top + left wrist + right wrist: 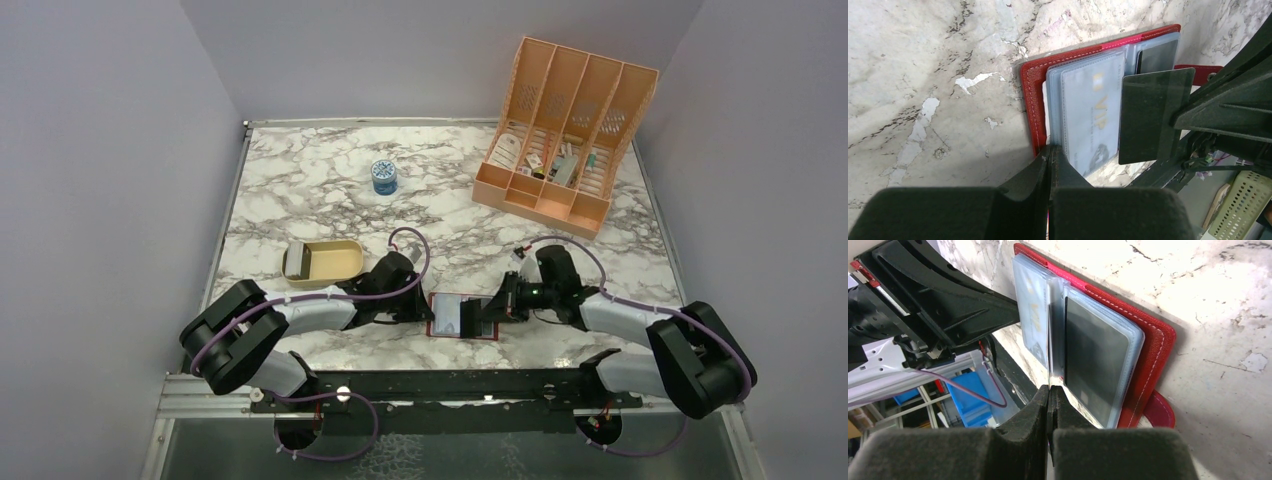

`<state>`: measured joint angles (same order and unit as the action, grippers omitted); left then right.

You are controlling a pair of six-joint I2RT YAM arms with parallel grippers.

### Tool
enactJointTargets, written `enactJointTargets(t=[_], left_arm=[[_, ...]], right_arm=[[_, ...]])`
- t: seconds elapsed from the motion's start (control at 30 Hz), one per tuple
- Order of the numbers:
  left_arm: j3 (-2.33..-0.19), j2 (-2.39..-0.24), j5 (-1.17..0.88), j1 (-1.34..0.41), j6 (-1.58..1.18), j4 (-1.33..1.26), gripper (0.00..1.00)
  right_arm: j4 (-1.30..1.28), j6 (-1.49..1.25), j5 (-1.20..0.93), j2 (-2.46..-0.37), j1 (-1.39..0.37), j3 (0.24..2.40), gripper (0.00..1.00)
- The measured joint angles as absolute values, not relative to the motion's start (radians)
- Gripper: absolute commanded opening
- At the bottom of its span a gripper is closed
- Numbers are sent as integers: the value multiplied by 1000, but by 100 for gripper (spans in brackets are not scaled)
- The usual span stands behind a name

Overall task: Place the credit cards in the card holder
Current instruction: Insert the credit card into the card holder.

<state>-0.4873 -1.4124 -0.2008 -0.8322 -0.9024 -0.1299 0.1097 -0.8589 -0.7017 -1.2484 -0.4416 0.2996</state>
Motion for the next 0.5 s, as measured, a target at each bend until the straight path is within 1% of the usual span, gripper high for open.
enactJointTargets(t=[0.5], left_arm=[[-489,-1427,-201,-836,-902,-149,1]], right_arm=[[125,-798,-754,-1328,-419,322,1]])
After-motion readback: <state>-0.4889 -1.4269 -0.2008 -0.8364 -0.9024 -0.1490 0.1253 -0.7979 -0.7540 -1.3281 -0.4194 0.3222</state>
